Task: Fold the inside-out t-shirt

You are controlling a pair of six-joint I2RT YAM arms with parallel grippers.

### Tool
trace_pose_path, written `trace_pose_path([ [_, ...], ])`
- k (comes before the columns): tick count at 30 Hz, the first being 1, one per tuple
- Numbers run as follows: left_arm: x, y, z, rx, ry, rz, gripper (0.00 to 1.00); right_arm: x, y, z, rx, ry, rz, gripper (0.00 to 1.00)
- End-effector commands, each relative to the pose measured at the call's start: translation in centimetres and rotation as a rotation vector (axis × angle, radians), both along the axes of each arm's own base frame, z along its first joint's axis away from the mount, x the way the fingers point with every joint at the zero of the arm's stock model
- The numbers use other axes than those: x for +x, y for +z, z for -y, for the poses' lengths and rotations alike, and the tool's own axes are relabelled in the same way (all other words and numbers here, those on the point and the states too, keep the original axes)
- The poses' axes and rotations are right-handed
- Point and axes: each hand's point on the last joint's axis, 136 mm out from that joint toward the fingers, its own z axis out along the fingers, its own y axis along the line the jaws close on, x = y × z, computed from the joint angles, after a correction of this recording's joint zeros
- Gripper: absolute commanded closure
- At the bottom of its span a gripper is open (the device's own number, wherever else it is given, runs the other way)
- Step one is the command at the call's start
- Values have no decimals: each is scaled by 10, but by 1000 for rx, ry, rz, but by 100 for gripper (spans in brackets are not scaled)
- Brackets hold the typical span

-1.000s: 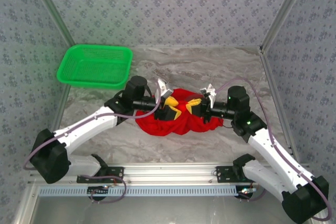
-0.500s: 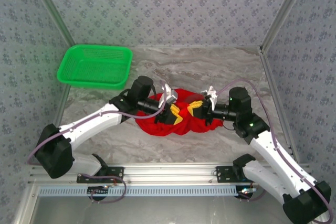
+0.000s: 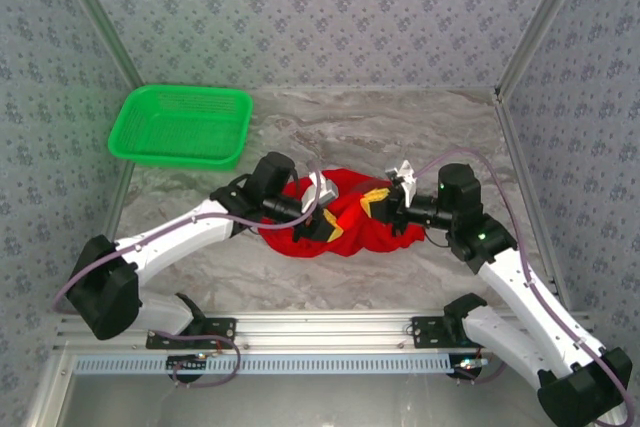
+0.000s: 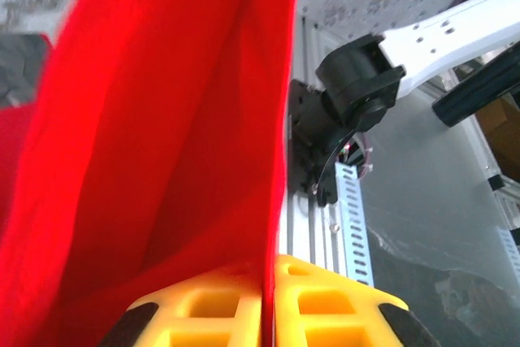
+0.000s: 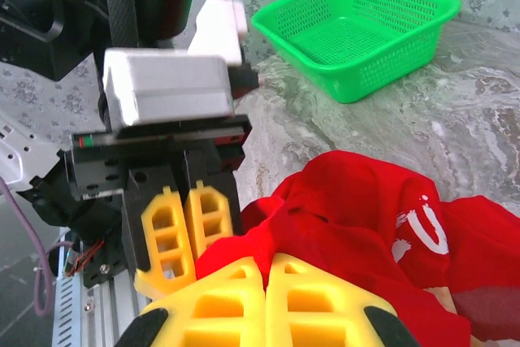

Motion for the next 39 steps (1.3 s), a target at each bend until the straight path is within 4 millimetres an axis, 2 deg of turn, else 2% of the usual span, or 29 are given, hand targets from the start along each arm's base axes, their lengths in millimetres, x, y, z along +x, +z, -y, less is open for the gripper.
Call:
trace_pose_path([
  [1, -4, -21, -6, 80, 23, 20, 91, 8, 20, 5, 30, -51, 12, 100],
  [9, -22, -47, -10, 189, 30, 36, 93, 29, 25, 22, 21, -199, -26, 100],
  [13, -30, -59, -17, 256, 49, 41, 88, 39, 24, 30, 15, -273, -48, 100],
  [16, -29, -65, -22, 295, 80, 49, 75, 42, 21, 31, 11, -284, -61, 100],
  [20, -26, -71, -29, 333, 111, 59, 71, 41, 19, 30, 6, -272, -63, 100],
  [22, -22, -67, -31, 330, 136, 84, 66, 39, 18, 29, 2, -259, -57, 100],
  [25, -18, -49, -28, 255, 164, 122, 57, 39, 20, 28, 1, -244, -26, 100],
  [27, -14, -37, -29, 208, 186, 147, 55, 36, 20, 25, 10, -221, -23, 100],
  [31, -1, -22, -41, 159, 264, 166, 61, 33, 19, 23, 14, -203, -25, 100],
  [34, 7, -18, -49, 145, 311, 166, 75, 31, 16, 24, 7, -206, -44, 100],
  [36, 13, -17, -52, 149, 343, 178, 81, 32, 18, 25, 14, -213, -43, 100],
  [37, 16, -16, -53, 144, 358, 181, 80, 32, 19, 24, 15, -209, -39, 100],
  [39, 21, -13, -52, 129, 376, 186, 71, 35, 21, 24, 17, -216, -34, 100],
])
